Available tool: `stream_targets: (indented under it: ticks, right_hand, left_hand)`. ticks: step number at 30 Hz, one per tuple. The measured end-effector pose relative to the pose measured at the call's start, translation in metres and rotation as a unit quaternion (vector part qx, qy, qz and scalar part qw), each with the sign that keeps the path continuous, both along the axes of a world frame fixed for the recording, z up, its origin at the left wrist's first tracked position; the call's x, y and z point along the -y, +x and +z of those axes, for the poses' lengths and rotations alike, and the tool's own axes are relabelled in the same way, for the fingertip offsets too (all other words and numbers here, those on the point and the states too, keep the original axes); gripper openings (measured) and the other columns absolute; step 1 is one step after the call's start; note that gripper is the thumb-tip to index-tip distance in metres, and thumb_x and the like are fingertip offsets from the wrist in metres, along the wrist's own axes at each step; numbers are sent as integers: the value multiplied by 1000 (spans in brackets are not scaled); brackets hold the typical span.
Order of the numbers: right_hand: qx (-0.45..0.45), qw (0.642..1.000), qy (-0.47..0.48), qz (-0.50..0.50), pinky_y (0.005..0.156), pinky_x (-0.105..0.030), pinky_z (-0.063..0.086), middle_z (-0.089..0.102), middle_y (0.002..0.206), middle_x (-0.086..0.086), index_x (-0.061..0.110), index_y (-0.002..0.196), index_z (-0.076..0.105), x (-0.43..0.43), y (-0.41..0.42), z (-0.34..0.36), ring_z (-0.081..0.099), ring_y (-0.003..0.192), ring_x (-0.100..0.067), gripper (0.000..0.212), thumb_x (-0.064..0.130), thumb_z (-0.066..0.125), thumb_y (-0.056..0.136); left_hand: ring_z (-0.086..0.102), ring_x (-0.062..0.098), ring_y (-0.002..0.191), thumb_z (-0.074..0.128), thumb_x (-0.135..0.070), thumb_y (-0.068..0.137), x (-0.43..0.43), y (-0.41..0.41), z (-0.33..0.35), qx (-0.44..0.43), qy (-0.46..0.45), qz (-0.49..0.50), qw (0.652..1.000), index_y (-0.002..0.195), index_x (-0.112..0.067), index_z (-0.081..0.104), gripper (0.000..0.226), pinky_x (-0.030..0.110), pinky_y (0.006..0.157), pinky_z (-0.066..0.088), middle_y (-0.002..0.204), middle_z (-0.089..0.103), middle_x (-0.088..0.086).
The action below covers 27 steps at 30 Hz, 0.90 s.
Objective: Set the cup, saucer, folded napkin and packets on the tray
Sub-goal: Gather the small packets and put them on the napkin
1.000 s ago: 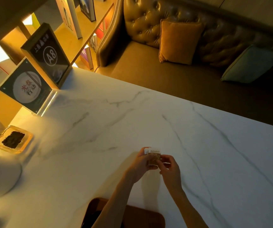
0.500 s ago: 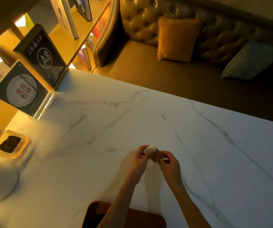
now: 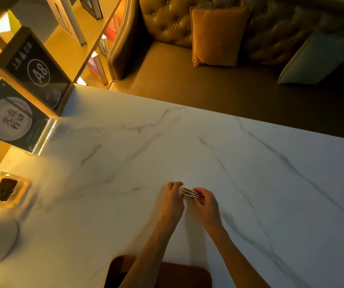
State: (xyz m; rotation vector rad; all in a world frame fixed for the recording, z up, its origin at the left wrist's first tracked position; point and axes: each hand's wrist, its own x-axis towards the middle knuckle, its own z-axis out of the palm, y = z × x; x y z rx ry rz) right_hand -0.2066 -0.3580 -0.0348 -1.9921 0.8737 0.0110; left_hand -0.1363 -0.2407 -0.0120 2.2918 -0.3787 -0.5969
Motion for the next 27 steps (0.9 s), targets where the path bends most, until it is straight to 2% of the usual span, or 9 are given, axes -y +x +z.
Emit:
stream_targets:
  ticks: [5, 8, 12, 15, 18, 20, 22, 24, 27]
  right_hand:
    - [14, 1000, -12, -7, 87, -18, 50, 64, 114, -7, 11, 116, 62, 3, 0, -2, 62, 99, -13, 26, 17, 63, 91]
    - [42, 998, -35, -6, 92, -26, 53, 65, 114, -8, 9, 117, 61, 6, 6, -5, 63, 104, -20, 27, 16, 62, 91]
    - [77, 992, -95, -1, 92, -23, 50, 65, 117, -8, 10, 120, 61, 19, 35, -12, 61, 106, -20, 31, 18, 62, 91]
    - [100, 986, -132, -7, 92, -29, 54, 64, 119, -5, 16, 124, 59, 33, 63, -21, 58, 108, -17, 34, 22, 63, 91]
    - [84, 985, -151, 2, 95, -36, 54, 62, 123, -2, 19, 133, 53, 39, 76, -35, 54, 113, -14, 44, 36, 54, 93]
    - [74, 979, -189, 10, 95, -34, 54, 62, 124, -1, 20, 139, 47, 41, 77, -44, 56, 112, -14, 57, 53, 40, 93]
    - [85, 973, -213, 16, 94, -33, 55, 62, 126, -2, 20, 142, 43, 43, 77, -53, 59, 112, -14, 64, 59, 34, 93]
    - [92, 971, -220, 30, 96, -35, 53, 59, 133, -3, 18, 144, 38, 44, 77, -58, 57, 119, -16, 63, 56, 35, 94]
    - [91, 960, -261, 43, 99, -38, 50, 53, 140, -5, 15, 147, 34, 41, 77, -61, 52, 127, -19, 58, 39, 48, 96]
  left_hand:
    - [52, 22, 107, 58, -12, 93, 5, 1, -5, 43, 22, -13, 999, 117, -11, 60, 24, 12, 85, 29, 123, 56, 6]
    - [51, 21, 109, 57, -21, 95, 8, 6, -9, 86, 31, -22, 996, 109, -18, 61, 15, 17, 89, 22, 115, 63, -4]
    - [55, 17, 107, 64, -23, 91, 21, 33, -18, 154, 12, -13, 988, 113, -24, 63, 22, 19, 92, 22, 107, 69, -9]
    - [57, 19, 110, 65, -24, 90, 36, 64, -32, 190, 9, -23, 982, 111, -25, 66, 21, 24, 97, 29, 106, 70, -9]
    - [55, 22, 115, 62, -22, 92, 47, 81, -53, 203, 36, -44, 977, 112, -22, 64, 20, 35, 101, 39, 112, 67, -5]
    - [55, 22, 114, 58, -26, 93, 51, 83, -67, 223, 38, -34, 973, 112, -22, 60, 19, 37, 99, 43, 113, 64, -3]
    - [54, 21, 113, 54, -27, 94, 53, 82, -78, 253, 21, -26, 967, 113, -22, 57, 20, 36, 99, 43, 113, 63, -3]
    - [52, 22, 113, 54, -23, 93, 54, 82, -86, 271, -3, -13, 962, 118, -21, 54, 25, 34, 100, 40, 114, 62, -1]
    - [53, 21, 122, 57, -13, 92, 54, 80, -89, 276, -22, -33, 960, 135, -16, 49, 43, 34, 108, 37, 125, 65, 3]
